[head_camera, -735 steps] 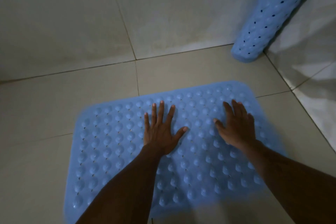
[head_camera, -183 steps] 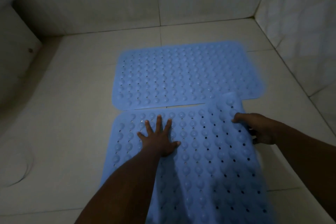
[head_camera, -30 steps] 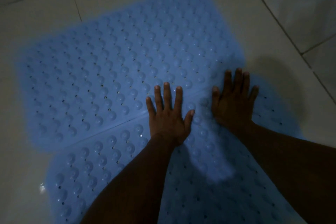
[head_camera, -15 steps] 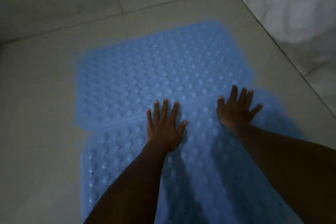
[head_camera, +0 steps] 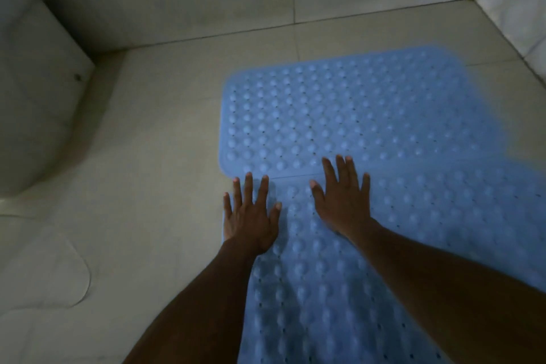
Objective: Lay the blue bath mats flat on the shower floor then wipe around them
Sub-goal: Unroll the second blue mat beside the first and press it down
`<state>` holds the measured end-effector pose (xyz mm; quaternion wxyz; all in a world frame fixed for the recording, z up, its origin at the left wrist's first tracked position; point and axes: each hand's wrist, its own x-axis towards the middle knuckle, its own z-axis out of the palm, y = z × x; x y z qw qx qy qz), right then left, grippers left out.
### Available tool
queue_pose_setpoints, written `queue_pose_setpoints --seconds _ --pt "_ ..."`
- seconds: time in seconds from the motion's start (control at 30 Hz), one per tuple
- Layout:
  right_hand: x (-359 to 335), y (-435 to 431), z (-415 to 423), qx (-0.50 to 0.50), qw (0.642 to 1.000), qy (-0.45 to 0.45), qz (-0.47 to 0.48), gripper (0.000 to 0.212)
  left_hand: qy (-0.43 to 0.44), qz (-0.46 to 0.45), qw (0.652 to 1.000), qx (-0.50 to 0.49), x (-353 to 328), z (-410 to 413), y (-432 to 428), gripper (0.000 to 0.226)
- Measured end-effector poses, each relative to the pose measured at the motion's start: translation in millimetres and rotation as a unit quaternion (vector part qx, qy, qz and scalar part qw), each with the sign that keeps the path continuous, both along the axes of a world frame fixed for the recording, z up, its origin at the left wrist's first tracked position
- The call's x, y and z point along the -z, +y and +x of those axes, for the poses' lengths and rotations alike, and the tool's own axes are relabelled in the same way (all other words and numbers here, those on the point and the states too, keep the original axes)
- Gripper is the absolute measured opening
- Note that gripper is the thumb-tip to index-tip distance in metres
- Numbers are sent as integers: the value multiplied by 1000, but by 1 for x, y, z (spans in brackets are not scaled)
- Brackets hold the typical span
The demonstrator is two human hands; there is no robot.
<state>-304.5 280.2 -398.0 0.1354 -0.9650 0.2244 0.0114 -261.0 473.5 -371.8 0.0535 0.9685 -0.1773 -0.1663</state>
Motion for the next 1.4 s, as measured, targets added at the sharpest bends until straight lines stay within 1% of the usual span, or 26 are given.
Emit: queue_pose_setpoints --seconds 0.1,0.17,0.23,0.3,0.37,0.53,0.77,0.87,0.97,1.03,1.1,1.2,1.3,1.4 --pt "16 16 4 -22 999 -7 -36 64 -10 -33 999 7 17 1 6 69" --pt "28 22 3 -27 998 -19 -56 61 -7 -52 999 13 30 3 6 73" --pt "37 25 -1 -36 994 -37 -94 61 -7 -65 998 21 44 2 6 77" --pt "40 25 -3 -37 992 -45 -111 63 -28 -64 997 21 55 -1 7 78" --pt "37 25 -1 -36 993 -43 -105 65 -43 -51 998 16 61 -4 6 79" --pt "35 23 -1 -34 994 -17 -104 70 -41 -34 998 28 61 -4 5 81" --pt "38 23 1 -40 994 -21 -104 72 -49 -21 998 38 66 0 5 83" --pt "40 23 2 -36 994 -24 -98 71 -36 -14 999 38 63 1 5 87" --pt "34 16 3 -49 997 -25 -60 73 -8 19 999 29 51 1 -1 91" --pt "24 -1 -7 -74 996 -41 -38 71 -8 17 1000 12 41 -7 -13 92" --pt "15 -29 -29 -64 995 -57 -46 68 -19 -11 1000 15 32 -25 -33 89" --pt "10 -82 -77 -5 996 -54 -76 64 -29 -69 995 66 22 -60 -77 85" --pt "8 -132 -130 48 992 -37 -110 64 -28 -103 985 132 16 -96 -132 82" --pt "3 -168 -177 100 987 -22 -124 64 -18 -125 974 190 16 -134 -181 77"
